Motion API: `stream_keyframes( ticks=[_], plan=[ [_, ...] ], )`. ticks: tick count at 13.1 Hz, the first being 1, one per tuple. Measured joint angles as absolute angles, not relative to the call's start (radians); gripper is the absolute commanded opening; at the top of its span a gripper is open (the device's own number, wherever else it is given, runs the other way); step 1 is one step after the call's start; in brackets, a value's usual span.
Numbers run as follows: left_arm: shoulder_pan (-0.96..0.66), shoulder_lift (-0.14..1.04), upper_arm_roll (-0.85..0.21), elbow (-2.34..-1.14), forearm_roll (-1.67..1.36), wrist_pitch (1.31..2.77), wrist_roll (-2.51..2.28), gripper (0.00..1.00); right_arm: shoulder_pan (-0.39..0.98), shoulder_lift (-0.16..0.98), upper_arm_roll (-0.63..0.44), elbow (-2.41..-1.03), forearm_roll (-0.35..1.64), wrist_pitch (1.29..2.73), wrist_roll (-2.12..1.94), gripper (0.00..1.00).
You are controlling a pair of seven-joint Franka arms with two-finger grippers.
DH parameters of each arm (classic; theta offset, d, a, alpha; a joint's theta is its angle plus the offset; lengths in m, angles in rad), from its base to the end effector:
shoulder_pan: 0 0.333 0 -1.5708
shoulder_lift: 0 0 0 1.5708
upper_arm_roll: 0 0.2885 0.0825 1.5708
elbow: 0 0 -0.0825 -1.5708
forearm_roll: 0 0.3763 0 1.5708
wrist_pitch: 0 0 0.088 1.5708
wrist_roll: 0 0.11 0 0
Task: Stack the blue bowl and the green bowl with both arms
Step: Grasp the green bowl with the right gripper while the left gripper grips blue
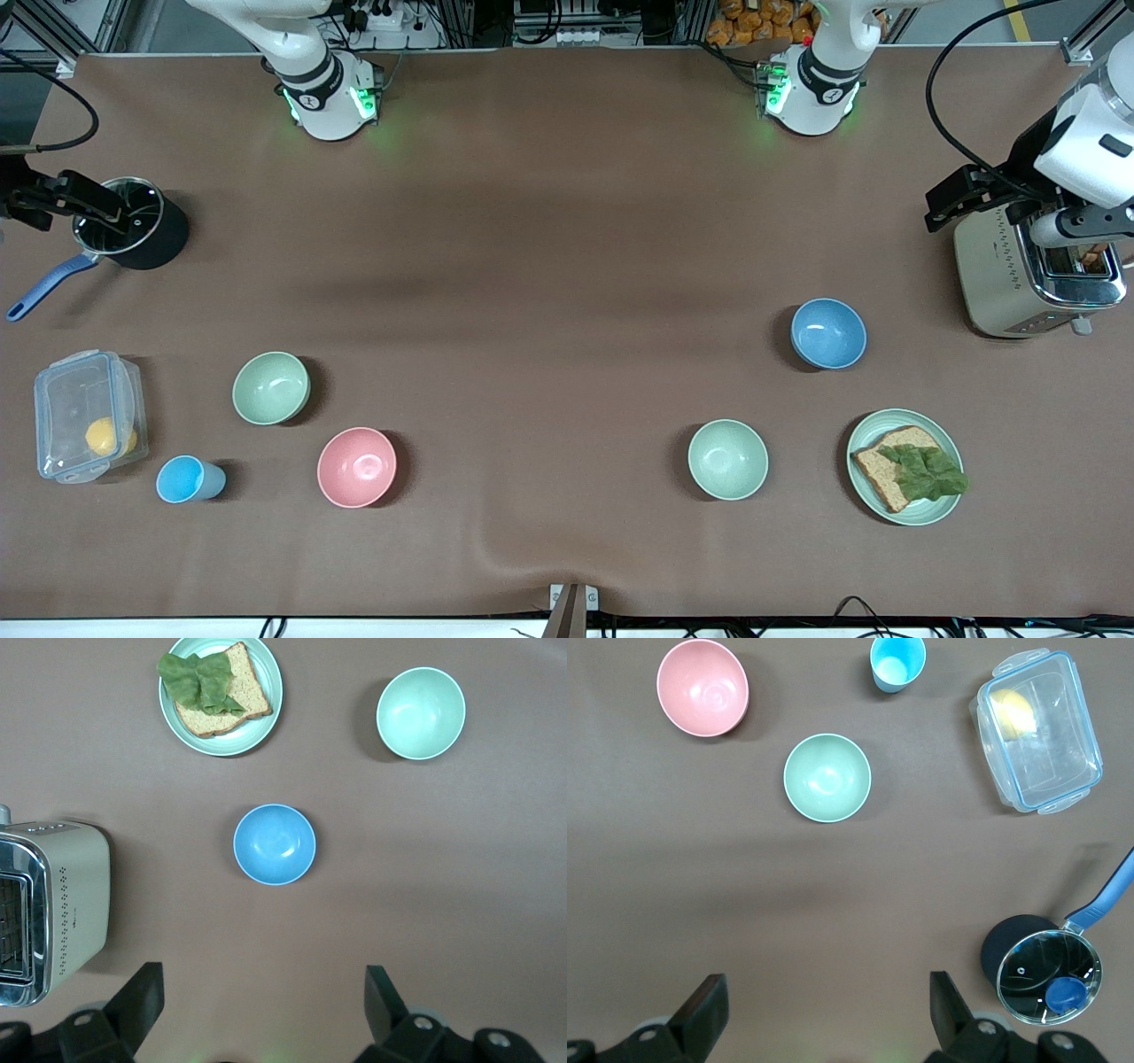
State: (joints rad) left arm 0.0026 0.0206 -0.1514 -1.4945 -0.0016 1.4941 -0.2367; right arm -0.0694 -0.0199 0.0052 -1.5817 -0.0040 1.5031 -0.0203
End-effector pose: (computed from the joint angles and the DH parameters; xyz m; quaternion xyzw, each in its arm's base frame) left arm 0.5392 -0.0801 0.6114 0.9990 0.0439 -0.0106 0.0003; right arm 0.5326 -0.0347 0.5940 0.9993 -0.0220 -0.0294 0.0008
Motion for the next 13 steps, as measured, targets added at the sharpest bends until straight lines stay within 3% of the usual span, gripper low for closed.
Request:
stream_keyframes(
  ticks=[9, 13],
  plan=[
    [0.016, 0.104, -0.146, -1.5, 0.034, 1.491, -0.237, 1.0, -0.069, -0.002, 0.005, -1.585, -0.003, 1.513, -0.02, 1.0],
    [0.022, 0.206, -0.141, -1.514, 0.092, 1.512, -0.237, 1.0, -0.069, 0.156, 0.01, -1.625, 0.007, 1.676, -0.024, 1.0]
  ],
)
